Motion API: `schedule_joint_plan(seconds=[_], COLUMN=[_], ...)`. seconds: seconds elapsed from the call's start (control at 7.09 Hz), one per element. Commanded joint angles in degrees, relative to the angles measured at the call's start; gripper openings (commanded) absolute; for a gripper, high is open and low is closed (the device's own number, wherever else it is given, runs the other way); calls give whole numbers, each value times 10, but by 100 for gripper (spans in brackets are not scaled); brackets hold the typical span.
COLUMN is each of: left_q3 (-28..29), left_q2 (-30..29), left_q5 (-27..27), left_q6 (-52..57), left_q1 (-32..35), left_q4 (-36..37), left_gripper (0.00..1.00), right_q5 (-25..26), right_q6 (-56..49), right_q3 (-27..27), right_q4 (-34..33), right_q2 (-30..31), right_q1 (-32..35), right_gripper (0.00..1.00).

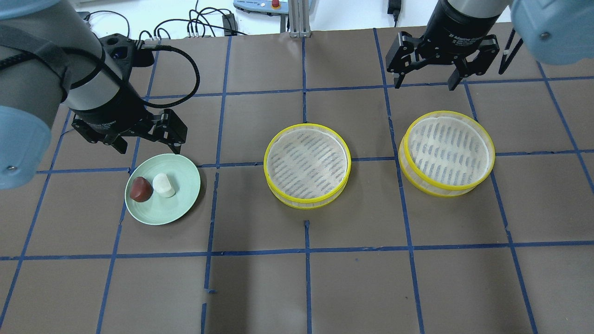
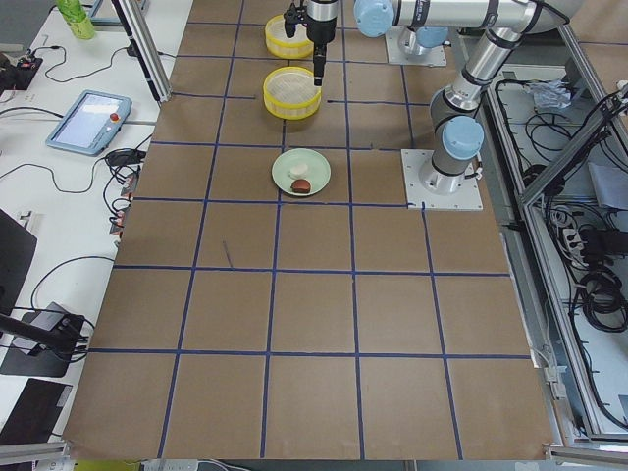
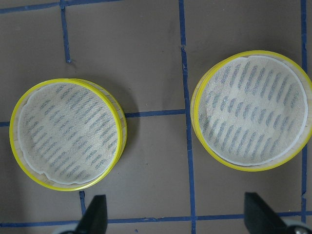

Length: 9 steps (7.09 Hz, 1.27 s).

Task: Stack buns with steamer

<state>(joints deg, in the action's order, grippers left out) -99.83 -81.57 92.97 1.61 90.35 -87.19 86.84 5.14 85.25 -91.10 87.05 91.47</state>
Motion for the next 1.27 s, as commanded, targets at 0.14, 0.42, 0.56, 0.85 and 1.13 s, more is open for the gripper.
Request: schedule_joint_plan(seconds=[0.14, 0.42, 0.56, 0.85, 1.13], left_q3=[-4, -5, -5, -14, -23], left_q2=[1, 3, 3, -2, -10], left_q5=[6, 6, 6, 0, -1], left_q6=[1, 1, 2, 66, 164], left_q1=[-1, -1, -2, -33, -115], left_q4=[-2, -4, -4, 1, -4], left_gripper=[100, 100, 100, 100, 100], right_q5=[0, 0, 0, 1, 1], right_q6=[0, 0, 0, 0, -1], right_q3=[0, 0, 0, 0, -1], right_q4=[1, 0, 0, 1, 4], right_q2=[1, -1, -1, -1, -2], right_q1=[-1, -2, -3, -3, -7], right_gripper=[100, 100, 100, 100, 100])
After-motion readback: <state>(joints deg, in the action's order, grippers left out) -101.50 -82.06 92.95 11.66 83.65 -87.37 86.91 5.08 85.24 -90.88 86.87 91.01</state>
